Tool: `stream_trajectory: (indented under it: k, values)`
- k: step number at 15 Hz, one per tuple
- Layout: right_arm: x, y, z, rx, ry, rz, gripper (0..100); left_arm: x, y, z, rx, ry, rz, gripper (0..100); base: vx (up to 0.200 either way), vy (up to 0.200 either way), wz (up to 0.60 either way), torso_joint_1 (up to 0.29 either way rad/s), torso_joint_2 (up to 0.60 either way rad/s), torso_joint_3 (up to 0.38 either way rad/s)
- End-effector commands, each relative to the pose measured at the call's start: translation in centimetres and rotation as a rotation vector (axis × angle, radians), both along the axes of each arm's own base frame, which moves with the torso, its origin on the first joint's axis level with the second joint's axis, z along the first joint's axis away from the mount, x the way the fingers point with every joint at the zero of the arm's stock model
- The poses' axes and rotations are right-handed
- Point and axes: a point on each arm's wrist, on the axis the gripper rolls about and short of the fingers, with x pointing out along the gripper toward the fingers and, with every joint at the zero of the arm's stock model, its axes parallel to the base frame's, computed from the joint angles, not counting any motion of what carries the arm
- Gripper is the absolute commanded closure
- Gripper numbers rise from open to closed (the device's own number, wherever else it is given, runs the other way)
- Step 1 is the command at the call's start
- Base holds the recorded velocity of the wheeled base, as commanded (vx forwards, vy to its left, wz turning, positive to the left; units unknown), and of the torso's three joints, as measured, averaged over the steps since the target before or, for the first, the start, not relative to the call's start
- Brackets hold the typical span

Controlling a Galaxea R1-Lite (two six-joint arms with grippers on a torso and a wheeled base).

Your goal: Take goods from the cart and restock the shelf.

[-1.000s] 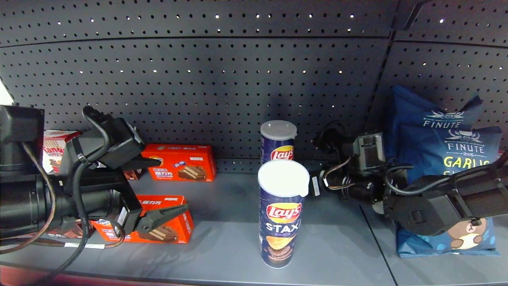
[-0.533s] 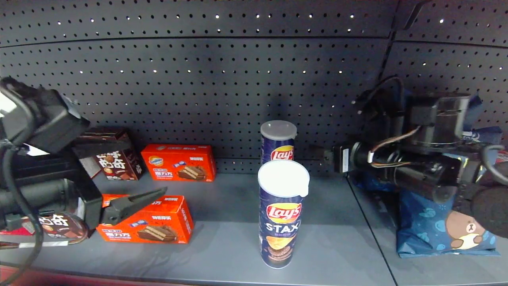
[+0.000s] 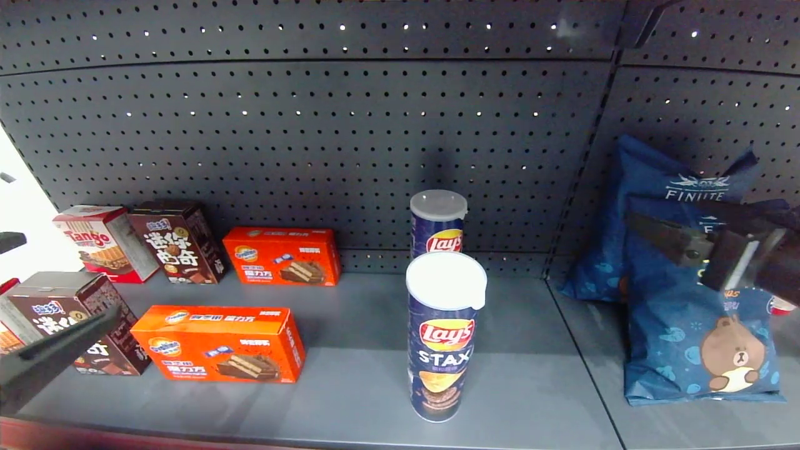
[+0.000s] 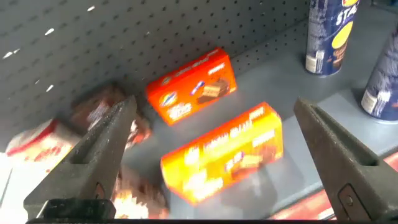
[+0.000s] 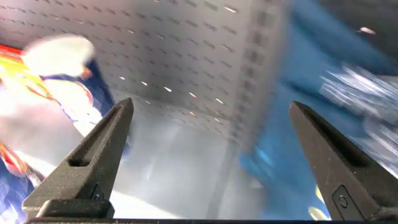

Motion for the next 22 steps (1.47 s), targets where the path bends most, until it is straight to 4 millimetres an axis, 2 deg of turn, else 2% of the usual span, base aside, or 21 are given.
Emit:
stream_trajectory:
  k: [1, 4, 5, 8, 10, 13, 15, 17, 21, 22]
  values:
    - [-4.4, -4.1, -1.2, 0.024, -0.063, -0.127, 0, -4.9, 0.4, -4.0, -0.024, -0.050, 0.058, 0, 0.000, 0.000, 0.00, 0.000, 0.00, 0.000]
    - [-8.4, -6.3, -3.7, 0.024, -0.089, -0.245, 0, -7.7, 0.7, -8.4, -0.054, -0.053, 0.140, 0, 0.000, 0.000, 0.00, 0.000, 0.00, 0.000]
    - [-8.9, -6.5, -4.3, 0.022, -0.085, -0.260, 0, -8.1, 0.8, -9.1, -0.061, -0.050, 0.150, 0, 0.000, 0.000, 0.00, 0.000, 0.00, 0.000]
    - [-11.7, -7.4, -8.0, 0.016, -0.079, -0.366, 0, -9.7, 1.0, -13.2, -0.079, -0.037, 0.216, 0, 0.000, 0.000, 0.00, 0.000, 0.00, 0.000]
    - [-13.3, -7.7, -10.1, 0.014, -0.085, -0.456, 0, -10.0, 1.0, -15.1, -0.092, -0.033, 0.228, 0, 0.000, 0.000, 0.00, 0.000, 0.00, 0.000]
    - [-15.5, -7.7, -12.5, 0.001, -0.075, -0.583, 0, -9.9, 1.2, -16.3, -0.146, -0.020, 0.332, 0, 0.000, 0.000, 0.00, 0.000, 0.00, 0.000]
    - [-17.0, -7.5, -14.7, -0.011, -0.066, -0.582, 0, -9.8, 1.3, -16.7, -0.169, -0.006, 0.395, 0, 0.000, 0.000, 0.00, 0.000, 0.00, 0.000]
    - [-17.2, -7.4, -16.9, -0.015, -0.016, -0.534, 0, -9.8, 1.3, -16.8, -0.178, -0.003, 0.375, 0, 0.000, 0.000, 0.00, 0.000, 0.00, 0.000]
    - [-17.2, -7.1, -17.4, -0.014, 0.039, -0.395, 0, -9.8, 0.9, -16.8, -0.212, 0.008, 0.221, 0, 0.000, 0.000, 0.00, 0.000, 0.00, 0.000]
    - [-17.2, -7.1, -17.4, -0.022, 0.043, -0.376, 0, -9.6, 0.9, -17.5, -0.237, 0.036, 0.220, 0, 0.000, 0.000, 0.00, 0.000, 0.00, 0.000]
